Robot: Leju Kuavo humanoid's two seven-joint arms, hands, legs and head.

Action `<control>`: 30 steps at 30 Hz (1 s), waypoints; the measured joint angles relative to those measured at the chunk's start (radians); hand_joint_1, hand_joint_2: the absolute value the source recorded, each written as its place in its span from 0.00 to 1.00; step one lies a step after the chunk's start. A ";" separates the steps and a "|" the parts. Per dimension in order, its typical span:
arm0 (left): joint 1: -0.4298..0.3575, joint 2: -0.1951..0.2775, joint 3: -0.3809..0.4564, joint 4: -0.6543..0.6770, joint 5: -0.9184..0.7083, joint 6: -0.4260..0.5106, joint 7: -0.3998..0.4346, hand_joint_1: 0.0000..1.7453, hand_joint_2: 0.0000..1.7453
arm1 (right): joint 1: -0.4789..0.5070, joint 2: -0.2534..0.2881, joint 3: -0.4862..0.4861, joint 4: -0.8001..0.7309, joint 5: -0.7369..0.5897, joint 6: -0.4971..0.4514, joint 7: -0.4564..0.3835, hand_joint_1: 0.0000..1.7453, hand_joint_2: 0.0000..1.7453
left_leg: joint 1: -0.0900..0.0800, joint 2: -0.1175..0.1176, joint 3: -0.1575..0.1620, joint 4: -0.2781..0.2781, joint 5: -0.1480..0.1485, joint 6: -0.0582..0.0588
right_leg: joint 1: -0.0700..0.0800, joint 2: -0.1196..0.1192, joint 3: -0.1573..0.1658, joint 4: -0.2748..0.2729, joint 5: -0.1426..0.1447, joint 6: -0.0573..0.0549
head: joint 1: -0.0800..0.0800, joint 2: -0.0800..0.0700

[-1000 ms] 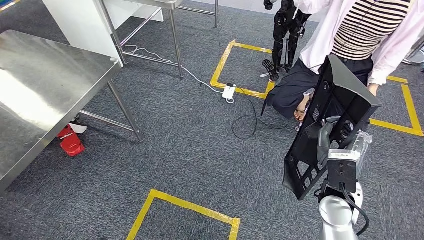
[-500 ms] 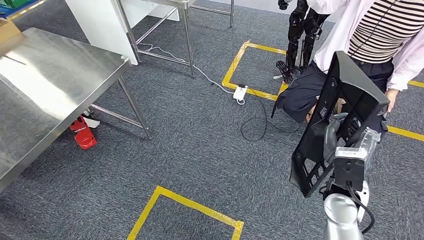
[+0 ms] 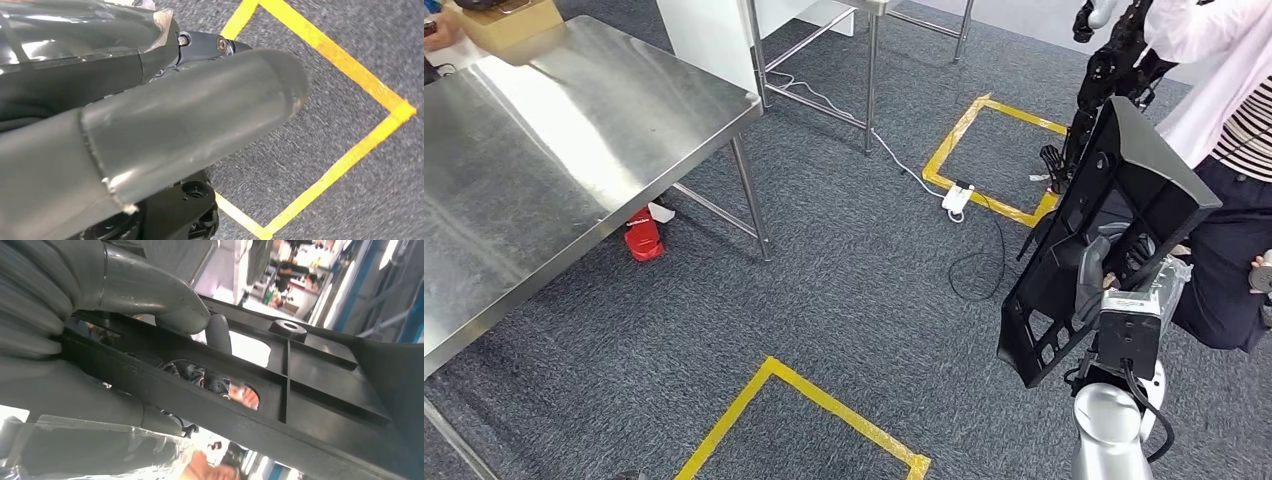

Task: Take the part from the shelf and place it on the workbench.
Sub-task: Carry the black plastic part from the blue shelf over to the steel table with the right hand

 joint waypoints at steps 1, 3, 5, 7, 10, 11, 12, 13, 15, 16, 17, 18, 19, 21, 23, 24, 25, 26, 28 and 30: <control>0.000 0.000 0.001 0.000 -0.002 0.000 0.000 0.00 0.00 | 0.000 -0.001 0.000 0.002 -0.002 -0.002 0.000 1.00 1.00 | 0.000 -0.012 0.000 0.001 0.000 0.000 | -0.001 0.001 -0.008 0.008 0.006 0.006 | 0.000 0.000; 0.000 -0.001 0.002 0.000 -0.006 -0.001 -0.002 0.00 0.00 | 0.000 -0.002 0.000 0.004 -0.006 -0.006 0.000 1.00 1.00 | 0.002 -0.035 0.000 0.006 -0.002 -0.003 | -0.007 0.011 0.033 -0.088 0.058 0.026 | 0.000 0.000; -0.002 0.000 0.002 0.000 -0.012 -0.001 -0.003 0.00 0.00 | -0.001 -0.004 0.000 0.004 -0.010 -0.012 -0.002 1.00 1.00 | 0.000 -0.056 -0.004 0.016 -0.007 -0.012 | -0.014 0.037 0.088 -0.210 0.102 0.035 | 0.002 0.000; -0.003 0.002 0.003 0.000 -0.018 -0.001 -0.003 0.00 0.00 | 0.000 -0.006 -0.001 0.004 -0.013 -0.019 -0.004 1.00 1.00 | -0.002 -0.072 -0.012 0.021 -0.008 -0.023 | -0.014 0.048 0.108 -0.252 0.113 0.026 | 0.003 0.000; -0.003 0.006 0.002 0.000 -0.028 0.000 -0.002 0.00 0.00 | 0.001 -0.006 -0.001 0.004 -0.018 -0.029 -0.009 1.00 1.00 | 0.002 -0.067 -0.021 0.032 -0.015 -0.036 | -0.015 0.028 0.112 -0.255 0.118 0.009 | 0.001 0.000; -0.005 0.006 0.002 0.000 -0.030 0.000 -0.001 0.00 0.00 | 0.000 -0.006 -0.001 0.004 -0.020 -0.032 -0.011 1.00 1.00 | 0.003 -0.047 -0.033 0.058 -0.032 -0.040 | -0.016 0.020 0.113 -0.256 0.119 0.001 | -0.003 0.000; -0.007 0.007 0.002 0.000 -0.031 0.000 0.000 0.00 0.00 | 0.000 -0.007 -0.002 0.004 -0.023 -0.036 -0.013 1.00 1.00 | 0.004 -0.023 -0.055 0.106 -0.059 -0.045 | -0.016 0.013 0.114 -0.257 0.119 -0.006 | -0.006 0.000; -0.011 0.006 0.002 0.000 -0.032 0.000 0.000 0.00 0.00 | 0.000 -0.007 -0.003 0.005 -0.025 -0.039 -0.015 1.00 1.00 | 0.004 0.001 -0.086 0.170 -0.091 -0.049 | -0.013 0.004 0.115 -0.257 0.118 -0.011 | -0.010 0.000; -0.015 0.006 0.002 0.000 -0.035 0.001 0.003 0.00 0.00 | -0.001 -0.009 -0.004 0.009 -0.028 -0.043 -0.018 1.00 1.00 | 0.007 0.019 -0.147 0.290 -0.135 -0.053 | -0.009 -0.013 0.115 -0.257 0.116 -0.015 | -0.012 0.000; -0.016 0.006 0.002 0.000 -0.036 0.001 0.004 0.00 0.00 | -0.001 -0.010 -0.004 0.012 -0.029 -0.044 -0.019 1.00 1.00 | 0.008 0.022 -0.157 0.308 -0.132 -0.053 | -0.007 -0.022 0.116 -0.257 0.115 -0.016 | -0.012 0.000; -0.017 0.005 0.002 0.000 -0.038 0.001 0.004 0.00 0.00 | -0.002 -0.010 -0.004 0.015 -0.030 -0.045 -0.019 1.00 1.00 | 0.008 0.025 -0.148 0.287 -0.111 -0.051 | -0.006 -0.030 0.117 -0.257 0.114 -0.017 | -0.012 0.000; -0.018 0.005 0.002 0.000 -0.039 0.002 0.005 0.00 0.00 | -0.003 -0.011 -0.004 0.018 -0.030 -0.046 -0.020 1.00 1.00 | 0.008 0.032 -0.120 0.230 -0.078 -0.047 | -0.005 -0.038 0.119 -0.257 0.113 -0.018 | -0.012 0.000; -0.021 0.005 0.002 0.000 -0.040 0.002 0.005 0.00 0.00 | -0.004 -0.011 -0.004 0.020 -0.030 -0.047 -0.022 1.00 1.00 | 0.005 0.051 -0.082 0.156 -0.046 -0.040 | -0.004 -0.046 0.121 -0.257 0.112 -0.018 | -0.012 0.000; -0.030 0.004 0.002 -0.001 -0.043 0.003 0.006 0.00 0.00 | -0.007 -0.012 -0.005 0.021 -0.029 -0.052 -0.025 1.00 1.00 | -0.004 0.082 -0.030 0.051 -0.014 -0.028 | 0.003 -0.061 0.121 -0.257 0.109 -0.015 | -0.011 0.000; -0.036 0.003 0.002 -0.001 -0.047 0.004 0.008 0.00 0.00 | -0.008 -0.012 -0.005 0.021 -0.026 -0.056 -0.027 1.00 1.00 | -0.012 0.079 -0.025 0.030 -0.014 -0.022 | 0.008 -0.077 0.123 -0.258 0.105 -0.007 | -0.011 0.000; -0.036 0.002 0.002 -0.001 -0.048 0.004 0.009 0.00 0.00 | -0.008 -0.012 -0.005 0.020 -0.023 -0.057 -0.026 1.00 1.00 | -0.010 0.068 -0.022 0.025 -0.012 -0.017 | 0.009 -0.083 0.124 -0.258 0.103 -0.003 | -0.011 0.000; -0.036 0.000 0.002 -0.001 -0.049 0.004 0.009 0.00 0.00 | -0.007 -0.012 -0.005 0.019 -0.020 -0.058 -0.025 1.00 1.00 | -0.009 0.059 -0.018 0.018 -0.008 -0.013 | 0.009 -0.078 0.123 -0.253 0.098 0.002 | -0.010 0.000; -0.036 -0.002 0.002 -0.001 -0.049 0.004 0.010 0.00 0.00 | -0.007 -0.013 -0.005 0.018 -0.016 -0.058 -0.023 1.00 1.00 | -0.005 0.050 -0.013 0.012 -0.004 -0.007 | 0.008 -0.062 0.116 -0.234 0.087 0.004 | -0.010 0.000; -0.037 -0.006 0.002 -0.001 -0.050 0.004 0.010 0.00 0.00 | -0.006 -0.016 -0.006 0.017 -0.012 -0.057 -0.018 1.00 1.00 | -0.001 0.031 -0.007 0.005 0.001 0.000 | 0.004 -0.018 0.071 -0.135 0.041 0.002 | -0.006 0.000; -0.036 -0.007 0.002 -0.001 -0.050 0.005 0.010 0.00 0.00 | -0.005 -0.019 -0.008 0.018 -0.012 -0.055 -0.014 1.00 1.00 | 0.000 0.009 -0.007 0.005 0.001 0.003 | 0.002 0.001 0.005 -0.005 -0.009 0.001 | -0.004 0.000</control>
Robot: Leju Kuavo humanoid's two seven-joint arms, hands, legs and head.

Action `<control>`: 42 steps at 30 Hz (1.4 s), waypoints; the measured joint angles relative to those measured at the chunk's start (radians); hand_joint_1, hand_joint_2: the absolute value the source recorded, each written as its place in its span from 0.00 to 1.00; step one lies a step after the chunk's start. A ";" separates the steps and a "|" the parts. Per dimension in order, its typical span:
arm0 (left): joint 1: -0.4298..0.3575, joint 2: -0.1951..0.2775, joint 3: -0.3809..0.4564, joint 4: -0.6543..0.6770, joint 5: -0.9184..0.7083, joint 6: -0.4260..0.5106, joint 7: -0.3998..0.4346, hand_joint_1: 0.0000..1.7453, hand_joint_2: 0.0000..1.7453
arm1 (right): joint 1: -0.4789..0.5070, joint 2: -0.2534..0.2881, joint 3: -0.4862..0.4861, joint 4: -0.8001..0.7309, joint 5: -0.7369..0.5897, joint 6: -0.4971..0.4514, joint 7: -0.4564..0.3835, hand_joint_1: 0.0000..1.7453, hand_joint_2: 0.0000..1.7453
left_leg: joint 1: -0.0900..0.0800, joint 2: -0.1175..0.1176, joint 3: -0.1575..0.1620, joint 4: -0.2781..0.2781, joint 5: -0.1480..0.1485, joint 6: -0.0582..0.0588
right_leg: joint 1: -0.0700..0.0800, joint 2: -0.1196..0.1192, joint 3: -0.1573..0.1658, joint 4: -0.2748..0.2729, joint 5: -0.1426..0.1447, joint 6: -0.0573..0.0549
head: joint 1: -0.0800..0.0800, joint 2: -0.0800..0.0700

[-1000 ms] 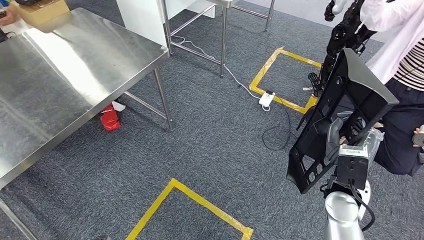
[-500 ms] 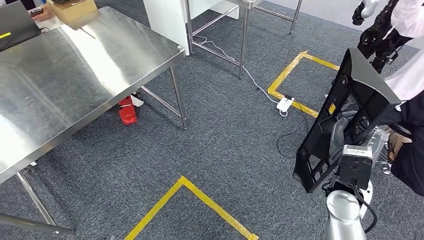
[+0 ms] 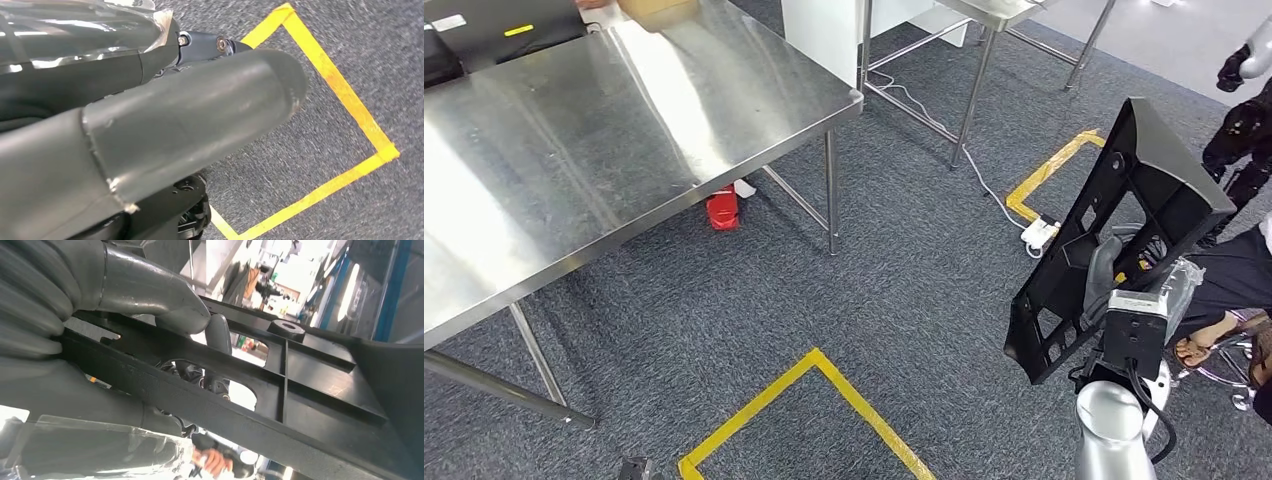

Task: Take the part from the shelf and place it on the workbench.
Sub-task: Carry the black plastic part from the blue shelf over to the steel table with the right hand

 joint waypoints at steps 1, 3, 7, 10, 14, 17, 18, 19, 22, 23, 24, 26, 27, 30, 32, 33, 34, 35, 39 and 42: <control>0.001 -0.001 0.000 0.000 0.000 0.000 0.000 0.00 0.00 | 0.001 -0.002 -0.001 0.001 -0.001 0.001 0.001 1.00 1.00 | 0.000 -0.012 0.000 0.001 0.000 0.000 | -0.001 0.002 -0.018 0.032 -0.006 0.005 | 0.000 0.000; 0.004 -0.004 0.000 0.000 -0.001 0.001 -0.001 0.00 0.00 | 0.000 -0.005 -0.001 0.003 -0.004 0.002 0.002 1.00 1.00 | 0.003 -0.036 0.001 0.003 -0.002 -0.002 | -0.007 0.005 0.005 -0.027 0.031 0.024 | 0.001 0.000; 0.006 -0.004 0.001 0.000 -0.001 0.004 -0.003 0.00 0.00 | -0.004 -0.011 0.000 0.005 -0.008 0.002 0.002 1.00 1.00 | 0.003 -0.077 -0.009 0.022 -0.011 -0.023 | -0.020 0.051 0.103 -0.237 0.114 0.040 | 0.003 0.000; 0.014 -0.002 0.001 0.001 -0.001 0.006 -0.003 0.00 0.00 | -0.004 -0.012 0.000 0.006 -0.010 0.002 0.002 1.00 1.00 | 0.003 -0.088 -0.018 0.027 -0.010 -0.035 | -0.019 0.042 0.106 -0.239 0.116 0.019 | 0.001 0.000; 0.017 -0.003 0.002 0.001 -0.005 0.005 -0.003 0.00 0.00 | -0.002 -0.012 0.000 0.005 -0.009 0.002 0.002 1.00 1.00 | 0.004 0.002 -0.092 0.181 -0.093 -0.051 | -0.016 0.009 0.112 -0.242 0.113 -0.003 | -0.007 0.000; 0.020 -0.003 0.002 0.001 -0.007 0.003 -0.003 0.00 0.00 | -0.001 -0.012 0.000 0.005 -0.006 0.008 0.004 1.00 1.00 | 0.005 0.016 -0.162 0.308 -0.125 -0.049 | -0.007 -0.018 0.114 -0.242 0.108 -0.011 | -0.008 0.000; 0.021 -0.003 0.002 0.001 -0.008 0.003 -0.003 0.00 0.00 | -0.001 -0.012 0.000 0.005 -0.005 0.011 0.005 1.00 1.00 | 0.003 0.017 -0.151 0.282 -0.102 -0.043 | -0.004 -0.026 0.116 -0.242 0.107 -0.013 | -0.008 0.000; 0.021 -0.003 0.002 0.001 -0.009 0.003 -0.003 0.00 0.00 | -0.001 -0.011 0.000 0.005 -0.003 0.014 0.006 1.00 1.00 | 0.000 0.023 -0.121 0.223 -0.068 -0.034 | -0.001 -0.034 0.119 -0.242 0.105 -0.015 | -0.008 0.000; 0.019 -0.001 0.002 0.001 -0.011 0.007 -0.004 0.00 0.00 | -0.002 -0.011 0.000 0.003 0.000 0.019 0.006 1.00 1.00 | -0.020 0.067 -0.035 0.054 -0.013 -0.004 | 0.009 -0.058 0.125 -0.244 0.099 -0.017 | -0.007 0.000; 0.020 0.000 0.002 0.001 -0.011 0.007 -0.005 0.00 0.00 | -0.002 -0.011 0.000 0.002 0.000 0.019 0.007 1.00 1.00 | -0.025 0.072 -0.028 0.038 -0.014 0.000 | 0.011 -0.065 0.126 -0.245 0.097 -0.016 | -0.006 0.000; 0.020 -0.001 0.003 0.001 -0.012 0.008 -0.005 0.00 0.00 | -0.002 -0.011 0.000 0.002 0.000 0.019 0.007 1.00 1.00 | -0.027 0.066 -0.029 0.034 -0.014 0.002 | 0.013 -0.073 0.128 -0.248 0.096 -0.013 | -0.007 0.000; 0.023 -0.002 0.003 0.001 -0.012 0.008 -0.005 0.00 0.00 | -0.002 -0.010 0.000 -0.001 0.000 0.019 0.008 1.00 1.00 | -0.020 0.047 -0.017 0.013 -0.005 0.007 | 0.014 -0.073 0.130 -0.245 0.090 -0.006 | -0.006 0.000; 0.023 -0.003 0.003 0.001 -0.012 0.008 -0.006 0.00 0.00 | -0.002 -0.009 0.000 -0.002 0.000 0.019 0.008 1.00 1.00 | -0.016 0.038 -0.008 0.002 0.000 0.010 | 0.014 -0.059 0.124 -0.227 0.079 -0.004 | -0.006 0.000; 0.021 -0.005 0.004 0.001 -0.012 0.008 -0.006 0.00 0.00 | -0.001 -0.013 -0.001 -0.003 0.000 0.020 0.008 1.00 1.00 | -0.009 0.009 0.003 -0.010 0.007 0.015 | 0.006 -0.006 0.044 -0.063 0.015 -0.004 | -0.003 0.000; 0.023 -0.007 0.007 0.001 -0.011 0.008 -0.006 0.00 0.00 | 0.001 -0.014 -0.001 -0.003 0.000 0.021 0.011 1.00 1.00 | -0.008 -0.013 0.003 -0.009 0.006 0.014 | 0.000 0.000 -0.001 0.009 0.001 0.007 | -0.002 0.000; 0.025 -0.009 0.009 0.001 -0.011 0.008 -0.006 0.00 0.00 | 0.001 -0.014 -0.001 -0.002 0.000 0.021 0.013 1.00 1.00 | -0.007 -0.025 0.004 -0.008 0.006 0.012 | -0.004 0.001 0.001 -0.008 0.017 0.017 | -0.002 0.000; 0.026 -0.010 0.010 0.001 -0.011 0.008 -0.006 0.00 0.00 | 0.000 -0.015 -0.001 -0.002 0.000 0.022 0.013 1.00 1.00 | -0.005 -0.036 0.004 -0.005 0.004 0.009 | -0.009 0.006 0.023 -0.062 0.046 0.029 | -0.002 0.000; 0.027 -0.011 0.011 0.001 -0.011 0.008 -0.006 0.00 0.00 | -0.001 -0.016 -0.001 -0.002 0.000 0.024 0.014 1.00 1.00 | -0.003 -0.047 0.003 0.000 0.001 0.005 | -0.015 0.018 0.052 -0.132 0.077 0.041 | -0.001 0.000; 0.034 -0.010 0.018 0.001 -0.011 0.011 -0.006 0.00 0.00 | -0.005 -0.021 -0.001 0.000 -0.001 0.035 0.016 1.00 1.00 | -0.005 -0.077 -0.010 0.019 -0.008 -0.018 | -0.015 0.038 0.108 -0.248 0.122 0.028 | 0.000 0.000; 0.042 -0.009 0.023 0.001 -0.012 0.014 -0.004 0.00 0.00 | -0.019 -0.023 -0.001 0.004 -0.006 0.041 0.018 1.00 1.00 | -0.001 -0.054 -0.024 0.043 -0.025 -0.031 | -0.020 0.021 0.110 -0.250 0.125 0.007 | -0.004 0.000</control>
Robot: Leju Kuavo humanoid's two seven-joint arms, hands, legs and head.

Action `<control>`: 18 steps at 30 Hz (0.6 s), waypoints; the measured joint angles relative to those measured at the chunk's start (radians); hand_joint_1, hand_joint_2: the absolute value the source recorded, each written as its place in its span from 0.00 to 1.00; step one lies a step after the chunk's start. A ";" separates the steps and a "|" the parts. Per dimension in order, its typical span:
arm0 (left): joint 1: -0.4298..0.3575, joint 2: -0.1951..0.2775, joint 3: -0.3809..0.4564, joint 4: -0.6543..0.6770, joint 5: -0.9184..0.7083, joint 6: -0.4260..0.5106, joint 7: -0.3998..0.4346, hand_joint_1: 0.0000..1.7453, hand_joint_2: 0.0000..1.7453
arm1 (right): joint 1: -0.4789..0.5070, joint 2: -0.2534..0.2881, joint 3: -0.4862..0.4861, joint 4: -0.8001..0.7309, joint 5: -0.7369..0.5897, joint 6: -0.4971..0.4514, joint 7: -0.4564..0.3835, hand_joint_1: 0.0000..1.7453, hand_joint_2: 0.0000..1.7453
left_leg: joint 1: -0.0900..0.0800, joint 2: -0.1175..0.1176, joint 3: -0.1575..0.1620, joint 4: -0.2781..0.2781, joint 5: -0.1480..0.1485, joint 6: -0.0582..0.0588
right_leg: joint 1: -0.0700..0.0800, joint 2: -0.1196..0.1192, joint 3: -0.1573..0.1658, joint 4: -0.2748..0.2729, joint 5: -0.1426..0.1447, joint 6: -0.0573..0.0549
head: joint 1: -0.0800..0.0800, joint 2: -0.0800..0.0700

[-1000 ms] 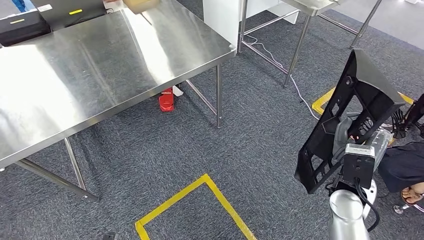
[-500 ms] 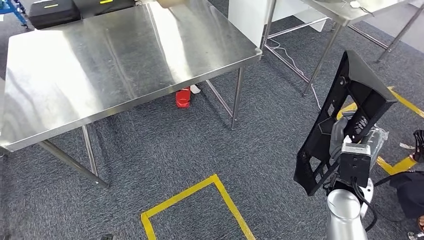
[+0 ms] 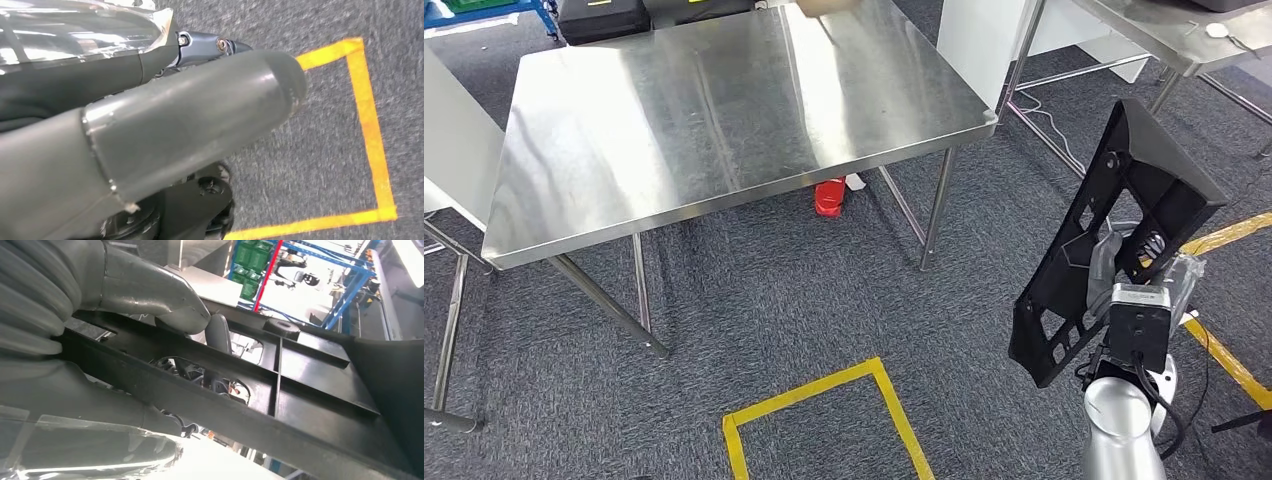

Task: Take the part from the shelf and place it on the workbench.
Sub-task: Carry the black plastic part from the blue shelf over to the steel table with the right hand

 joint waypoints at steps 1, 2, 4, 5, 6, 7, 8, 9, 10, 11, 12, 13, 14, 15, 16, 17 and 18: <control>-0.001 0.000 0.002 0.000 0.000 0.000 0.000 0.00 0.00 | -0.005 -0.002 0.000 0.001 -0.002 0.001 0.000 1.00 1.00 | 0.001 0.022 -0.018 0.039 -0.023 -0.006 | -0.001 -0.007 0.001 -0.001 0.000 -0.006 | -0.003 0.000; -0.002 0.000 0.002 0.000 -0.001 0.000 0.000 0.00 0.00 | -0.009 -0.003 0.000 0.002 -0.003 0.003 0.001 1.00 1.00 | 0.003 0.046 -0.046 0.096 -0.052 -0.011 | 0.001 -0.014 0.002 -0.001 -0.001 -0.011 | -0.006 0.000; -0.003 0.000 0.003 0.000 -0.001 0.000 0.001 0.00 0.00 | -0.011 -0.006 0.000 0.004 -0.004 0.006 0.001 1.00 1.00 | 0.008 0.065 -0.112 0.222 -0.103 -0.018 | 0.005 -0.031 0.003 -0.001 -0.004 -0.019 | -0.009 0.000; -0.002 0.000 0.003 0.000 -0.001 0.000 0.001 0.00 0.00 | -0.012 -0.007 0.000 0.006 -0.004 0.007 0.001 1.00 1.00 | 0.009 0.068 -0.132 0.254 -0.107 -0.019 | 0.006 -0.040 0.003 -0.001 -0.005 -0.021 | -0.009 0.000; -0.002 0.000 0.003 0.000 -0.001 0.000 0.001 0.00 0.00 | -0.012 -0.008 0.000 0.008 -0.004 0.007 0.001 1.00 1.00 | 0.010 0.069 -0.133 0.249 -0.092 -0.017 | 0.008 -0.049 0.005 -0.001 -0.006 -0.023 | -0.009 0.000; -0.002 0.000 0.003 0.000 -0.001 0.000 0.001 0.00 0.00 | -0.012 -0.009 0.000 0.009 -0.004 0.008 0.001 1.00 1.00 | 0.010 0.073 -0.114 0.205 -0.061 -0.013 | 0.009 -0.057 0.007 -0.001 -0.008 -0.023 | -0.009 0.000; -0.002 0.000 0.003 0.000 -0.001 0.000 0.001 0.00 0.00 | -0.013 -0.009 0.000 0.009 -0.005 0.009 0.001 1.00 1.00 | 0.008 0.086 -0.079 0.135 -0.025 -0.006 | 0.010 -0.065 0.010 -0.001 -0.010 -0.023 | -0.009 0.000; -0.004 0.001 0.003 0.000 -0.001 0.000 0.001 0.00 0.00 | -0.015 -0.009 0.000 0.010 -0.005 0.009 0.001 1.00 1.00 | 0.002 0.105 -0.045 0.068 0.001 0.002 | 0.013 -0.072 0.012 -0.001 -0.013 -0.022 | -0.009 0.000; -0.005 0.002 0.003 0.000 -0.001 0.000 0.001 0.00 0.00 | -0.017 -0.010 0.000 0.010 -0.005 0.009 0.001 1.00 1.00 | -0.004 0.120 -0.020 0.017 0.016 0.009 | 0.015 -0.079 0.014 -0.001 -0.016 -0.019 | -0.008 0.000; -0.006 0.002 0.003 0.000 -0.001 0.000 0.001 0.00 0.00 | -0.019 -0.010 0.000 0.010 -0.005 0.009 0.001 1.00 1.00 | -0.011 0.130 -0.008 -0.009 0.020 0.014 | 0.017 -0.086 0.015 -0.001 -0.018 -0.015 | -0.008 0.000; -0.007 0.002 0.004 0.000 -0.001 0.001 0.002 0.00 0.00 | -0.020 -0.011 0.000 0.011 -0.005 0.009 0.001 1.00 1.00 | -0.015 0.129 -0.006 -0.016 0.016 0.017 | 0.019 -0.094 0.017 -0.003 -0.020 -0.011 | -0.008 0.000; -0.006 0.002 0.004 0.000 -0.001 0.001 0.002 0.00 0.00 | -0.023 -0.012 0.000 0.012 -0.005 0.009 0.002 1.00 1.00 | -0.017 0.117 -0.006 -0.020 0.018 0.020 | 0.020 -0.101 0.020 -0.005 -0.021 -0.006 | -0.009 0.000; -0.005 0.002 0.004 0.000 -0.001 0.002 0.003 0.00 0.00 | -0.026 -0.012 0.001 0.014 -0.005 0.010 0.003 1.00 1.00 | -0.015 0.108 -0.001 -0.026 0.022 0.024 | 0.019 -0.099 0.020 -0.003 -0.024 -0.001 | -0.009 0.000; -0.005 0.002 0.004 0.000 -0.001 0.002 0.003 0.00 0.00 | -0.030 -0.014 0.001 0.016 -0.006 0.011 0.004 1.00 1.00 | -0.012 0.099 0.004 -0.034 0.026 0.028 | 0.019 -0.086 0.017 0.008 -0.032 0.001 | -0.008 0.000; -0.006 0.002 0.005 0.000 -0.001 0.002 0.004 0.00 0.00 | -0.035 -0.017 0.002 0.017 -0.007 0.012 0.004 1.00 1.00 | -0.009 0.090 0.009 -0.041 0.030 0.033 | 0.019 -0.067 0.004 0.038 -0.049 0.001 | -0.008 0.000; -0.007 0.001 0.005 0.000 0.000 0.002 0.005 0.00 0.00 | -0.039 -0.021 0.002 0.020 -0.009 0.013 0.006 1.00 1.00 | -0.006 0.081 0.012 -0.045 0.033 0.036 | 0.017 -0.045 -0.022 0.089 -0.072 -0.001 | -0.006 0.000; -0.008 0.001 0.005 0.000 0.000 0.002 0.005 0.00 0.00 | -0.043 -0.025 0.002 0.024 -0.010 0.014 0.006 1.00 1.00 | -0.006 0.071 0.013 -0.046 0.033 0.038 | 0.015 -0.031 -0.053 0.153 -0.098 -0.004 | -0.005 0.000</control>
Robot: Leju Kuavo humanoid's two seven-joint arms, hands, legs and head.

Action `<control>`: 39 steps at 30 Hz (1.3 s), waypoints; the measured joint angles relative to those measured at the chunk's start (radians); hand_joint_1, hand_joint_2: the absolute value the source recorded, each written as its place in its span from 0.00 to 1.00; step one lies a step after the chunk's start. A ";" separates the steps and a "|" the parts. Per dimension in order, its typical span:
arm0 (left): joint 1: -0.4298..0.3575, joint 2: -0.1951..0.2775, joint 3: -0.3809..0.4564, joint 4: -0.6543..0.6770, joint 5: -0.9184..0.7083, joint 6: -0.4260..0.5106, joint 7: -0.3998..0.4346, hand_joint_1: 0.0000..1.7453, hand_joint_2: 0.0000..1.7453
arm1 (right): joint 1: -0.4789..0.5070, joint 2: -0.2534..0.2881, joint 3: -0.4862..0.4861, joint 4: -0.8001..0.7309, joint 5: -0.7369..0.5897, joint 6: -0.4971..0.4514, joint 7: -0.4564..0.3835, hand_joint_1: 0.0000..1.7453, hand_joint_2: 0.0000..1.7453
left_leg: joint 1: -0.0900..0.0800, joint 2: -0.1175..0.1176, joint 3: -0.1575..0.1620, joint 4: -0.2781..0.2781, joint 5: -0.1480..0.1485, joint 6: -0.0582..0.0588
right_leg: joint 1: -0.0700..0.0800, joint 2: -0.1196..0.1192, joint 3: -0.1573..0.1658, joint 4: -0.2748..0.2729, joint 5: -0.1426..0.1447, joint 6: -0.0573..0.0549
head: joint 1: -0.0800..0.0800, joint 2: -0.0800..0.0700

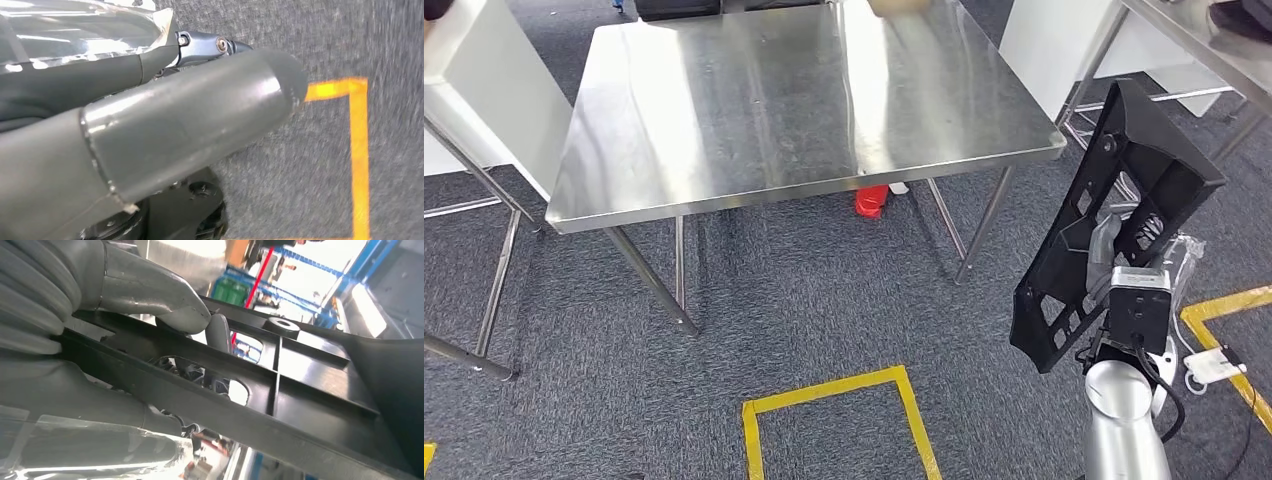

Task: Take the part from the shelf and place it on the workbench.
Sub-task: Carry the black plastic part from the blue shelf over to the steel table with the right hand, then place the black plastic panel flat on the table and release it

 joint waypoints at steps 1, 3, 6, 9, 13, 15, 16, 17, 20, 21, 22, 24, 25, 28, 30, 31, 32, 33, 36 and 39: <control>0.000 0.000 0.001 0.000 0.000 -0.001 0.001 0.00 0.00 | -0.003 -0.004 0.000 0.004 -0.001 0.002 0.001 1.00 1.00 | 0.000 -0.010 0.000 0.000 0.000 0.001 | -0.001 0.006 -0.033 0.063 -0.021 0.000 | 0.002 0.000; 0.002 -0.001 0.002 0.000 0.000 -0.002 0.001 0.00 0.00 | -0.008 -0.009 0.001 0.012 -0.007 0.011 0.002 1.00 1.00 | 0.000 -0.028 0.001 0.002 -0.001 0.001 | -0.004 0.009 -0.064 0.105 -0.020 0.013 | 0.002 0.000; 0.003 -0.001 0.002 0.000 -0.008 -0.002 0.000 0.00 0.00 | -0.018 -0.014 0.001 0.017 -0.020 0.021 0.003 1.00 1.00 | 0.002 -0.051 0.000 0.013 -0.008 -0.009 | -0.013 0.014 0.000 -0.061 0.066 0.044 | 0.004 0.000; 0.004 0.001 0.002 0.000 -0.026 0.006 -0.008 0.00 0.00 | -0.018 -0.015 0.001 0.018 -0.015 0.028 0.006 1.00 1.00 | -0.002 -0.061 -0.007 0.027 -0.016 -0.020 | -0.014 0.021 0.037 -0.148 0.098 0.034 | 0.005 0.000; 0.005 0.002 0.002 0.000 -0.034 0.009 -0.031 0.00 0.00 | -0.011 -0.014 -0.001 0.011 0.016 0.039 0.021 1.00 1.00 | -0.002 -0.057 -0.006 0.025 -0.015 0.002 | -0.012 0.025 0.040 -0.152 0.103 0.025 | 0.004 0.000; 0.002 0.002 0.002 0.000 -0.034 0.001 -0.045 0.00 0.00 | -0.010 -0.015 -0.005 0.004 0.028 0.045 0.028 1.00 1.00 | -0.002 -0.054 -0.003 0.022 -0.015 0.003 | -0.011 0.028 0.041 -0.152 0.103 0.024 | 0.004 0.000; 0.000 0.002 0.002 0.000 -0.033 -0.003 -0.050 0.00 0.00 | -0.010 -0.016 -0.007 0.000 0.032 0.047 0.030 1.00 1.00 | -0.002 -0.053 -0.002 0.020 -0.015 0.002 | -0.010 0.029 0.041 -0.152 0.103 0.024 | 0.004 0.000; -0.001 0.002 0.002 0.000 -0.033 -0.005 -0.053 0.00 0.00 | -0.010 -0.018 -0.009 -0.002 0.035 0.049 0.032 1.00 1.00 | -0.002 -0.053 -0.001 0.019 -0.015 0.002 | -0.009 0.030 0.041 -0.152 0.102 0.024 | 0.004 0.000; -0.002 0.000 0.002 0.000 -0.032 -0.007 -0.058 0.00 0.00 | -0.010 -0.023 -0.012 -0.007 0.039 0.051 0.032 1.00 1.00 | -0.001 -0.051 0.000 0.017 -0.015 0.000 | -0.007 0.031 0.041 -0.151 0.102 0.022 | 0.004 0.000; -0.002 0.000 0.002 0.000 -0.032 -0.007 -0.058 0.00 0.00 | -0.010 -0.024 -0.013 -0.008 0.039 0.051 0.032 1.00 1.00 | -0.001 -0.050 0.000 0.017 -0.015 -0.003 | -0.006 0.031 0.041 -0.151 0.101 0.021 | 0.004 0.000; -0.003 0.000 0.002 0.000 -0.032 -0.007 -0.059 0.00 0.00 | -0.010 -0.025 -0.013 -0.009 0.039 0.051 0.032 1.00 1.00 | -0.001 -0.049 0.000 0.017 -0.016 -0.008 | -0.006 0.031 0.041 -0.151 0.101 0.021 | 0.004 0.000; -0.003 -0.001 0.002 0.000 -0.032 -0.008 -0.062 0.00 0.00 | -0.010 -0.027 -0.014 -0.011 0.041 0.051 0.033 1.00 1.00 | 0.000 -0.048 0.001 0.017 -0.017 -0.020 | -0.004 0.031 0.040 -0.151 0.101 0.020 | 0.004 0.000; -0.003 -0.002 0.002 0.000 -0.033 -0.010 -0.065 0.00 0.00 | -0.010 -0.029 -0.014 -0.012 0.044 0.051 0.034 1.00 1.00 | 0.000 -0.048 0.001 0.016 -0.017 -0.024 | -0.004 0.031 0.040 -0.151 0.100 0.020 | 0.004 0.000; -0.005 -0.004 0.002 -0.001 -0.039 -0.020 -0.083 0.00 0.00 | -0.024 -0.042 -0.013 -0.014 0.074 0.056 0.050 1.00 1.00 | -0.004 -0.048 0.001 0.016 -0.017 -0.025 | -0.004 0.031 0.040 -0.151 0.100 0.020 | 0.004 0.000; -0.010 -0.006 0.002 -0.001 -0.042 -0.027 -0.097 0.00 0.00 | -0.064 -0.063 -0.011 -0.015 0.106 0.065 0.081 1.00 1.00 | -0.008 -0.048 0.000 0.016 -0.017 -0.025 | -0.005 0.031 0.040 -0.151 0.101 0.020 | 0.004 0.000; -0.013 -0.007 0.002 -0.001 -0.044 -0.030 -0.104 0.00 0.00 | -0.096 -0.075 -0.010 -0.014 0.121 0.071 0.103 1.00 1.00 | -0.011 -0.048 0.000 0.017 -0.017 -0.025 | -0.005 0.031 0.040 -0.151 0.101 0.020 | 0.004 0.000; -0.017 -0.009 0.002 -0.001 -0.045 -0.033 -0.110 0.00 0.00 | -0.136 -0.089 -0.007 -0.012 0.136 0.079 0.128 1.00 1.00 | -0.013 -0.048 0.000 0.017 -0.016 -0.024 | -0.005 0.031 0.040 -0.151 0.101 0.021 | 0.004 0.000; -0.021 -0.010 0.002 -0.002 -0.047 -0.036 -0.115 0.00 0.00 | -0.183 -0.102 -0.003 -0.009 0.150 0.089 0.154 1.00 1.00 | -0.015 -0.048 -0.001 0.017 -0.015 -0.022 | -0.006 0.031 0.040 -0.151 0.101 0.021 | 0.004 0.000; -0.031 -0.015 0.002 -0.005 -0.052 -0.039 -0.128 0.00 0.00 | -0.351 -0.142 0.027 0.022 0.183 0.130 0.229 1.00 1.00 | -0.020 -0.048 -0.001 0.017 -0.013 -0.019 | -0.009 0.032 0.040 -0.151 0.102 0.022 | 0.004 0.000; -0.037 -0.020 0.001 -0.009 -0.060 -0.040 -0.139 0.00 0.00 | -0.508 -0.168 0.070 0.080 0.204 0.166 0.274 1.00 1.00 | -0.022 -0.049 -0.001 0.018 -0.012 -0.018 | -0.010 0.031 0.042 -0.152 0.103 0.023 | 0.004 0.000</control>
